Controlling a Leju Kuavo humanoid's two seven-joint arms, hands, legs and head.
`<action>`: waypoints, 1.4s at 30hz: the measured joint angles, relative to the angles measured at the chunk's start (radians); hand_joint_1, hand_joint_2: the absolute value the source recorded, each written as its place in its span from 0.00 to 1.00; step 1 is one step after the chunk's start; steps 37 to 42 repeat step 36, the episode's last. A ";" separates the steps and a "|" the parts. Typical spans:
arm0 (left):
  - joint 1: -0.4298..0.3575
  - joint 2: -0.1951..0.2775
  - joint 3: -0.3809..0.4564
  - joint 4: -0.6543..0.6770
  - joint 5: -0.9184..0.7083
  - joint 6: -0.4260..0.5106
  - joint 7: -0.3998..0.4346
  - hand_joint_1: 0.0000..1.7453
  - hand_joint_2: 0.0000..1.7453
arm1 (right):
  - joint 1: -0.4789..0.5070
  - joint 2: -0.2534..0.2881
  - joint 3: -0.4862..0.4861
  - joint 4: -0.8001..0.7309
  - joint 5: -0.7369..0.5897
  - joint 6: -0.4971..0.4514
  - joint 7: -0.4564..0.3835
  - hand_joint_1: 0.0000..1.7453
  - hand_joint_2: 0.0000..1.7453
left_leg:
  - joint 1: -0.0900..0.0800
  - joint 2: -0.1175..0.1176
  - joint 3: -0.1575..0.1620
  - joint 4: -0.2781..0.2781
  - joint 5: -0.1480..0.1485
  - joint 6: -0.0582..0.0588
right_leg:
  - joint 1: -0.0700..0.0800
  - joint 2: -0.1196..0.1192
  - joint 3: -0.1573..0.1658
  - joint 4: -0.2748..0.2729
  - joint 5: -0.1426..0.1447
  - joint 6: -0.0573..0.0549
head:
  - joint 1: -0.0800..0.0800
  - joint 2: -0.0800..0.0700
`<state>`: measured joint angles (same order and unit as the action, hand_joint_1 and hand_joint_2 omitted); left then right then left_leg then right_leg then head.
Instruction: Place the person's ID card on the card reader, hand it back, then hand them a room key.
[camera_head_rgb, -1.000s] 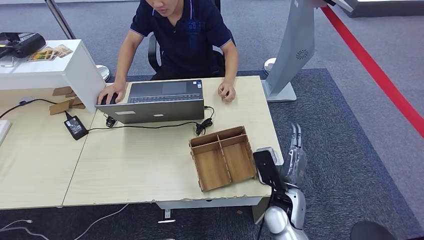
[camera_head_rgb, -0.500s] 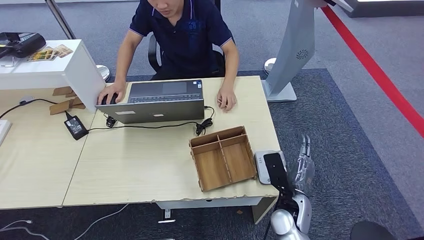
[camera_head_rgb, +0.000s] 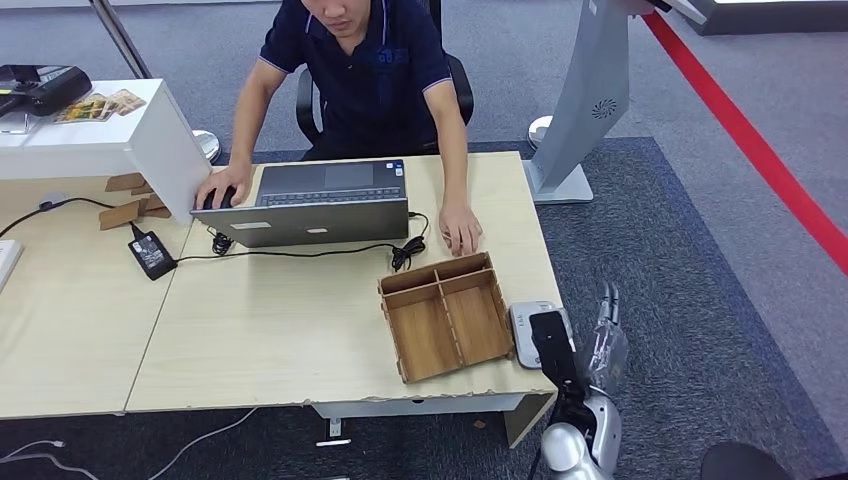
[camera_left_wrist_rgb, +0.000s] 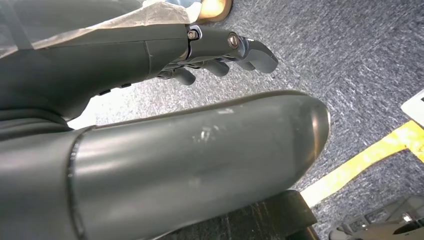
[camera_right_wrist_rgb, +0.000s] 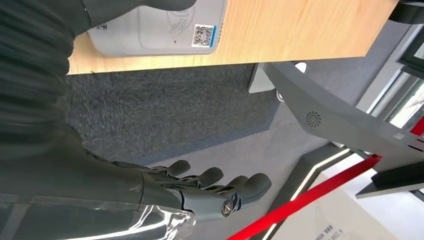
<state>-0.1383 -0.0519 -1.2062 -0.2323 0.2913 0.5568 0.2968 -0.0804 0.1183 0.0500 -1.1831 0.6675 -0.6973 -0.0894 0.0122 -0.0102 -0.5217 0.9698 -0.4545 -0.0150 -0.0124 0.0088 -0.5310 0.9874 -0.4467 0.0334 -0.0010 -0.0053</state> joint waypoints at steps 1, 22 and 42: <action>0.000 0.000 0.000 0.000 0.000 0.000 0.000 0.00 0.00 | 0.000 0.001 0.000 0.002 -0.009 0.000 -0.001 0.00 1.00 | 0.000 0.000 0.000 0.000 0.000 0.000 | 0.000 0.000 0.000 0.000 0.000 0.000 | 0.000 0.000; 0.000 0.000 0.000 0.000 -0.008 0.000 -0.006 0.00 0.00 | -0.018 0.043 0.040 0.006 -0.084 0.000 -0.064 0.00 1.00 | 0.000 0.000 0.000 0.000 0.000 0.000 | 0.000 0.000 0.000 0.000 0.000 0.000 | 0.000 0.000; 0.000 0.000 0.000 0.000 -0.013 0.000 -0.012 0.00 0.00 | -0.042 0.064 0.092 0.010 -0.101 0.001 -0.073 0.00 1.00 | 0.000 0.000 0.000 0.000 0.000 0.000 | 0.000 0.000 0.000 0.000 0.000 0.000 | 0.000 0.000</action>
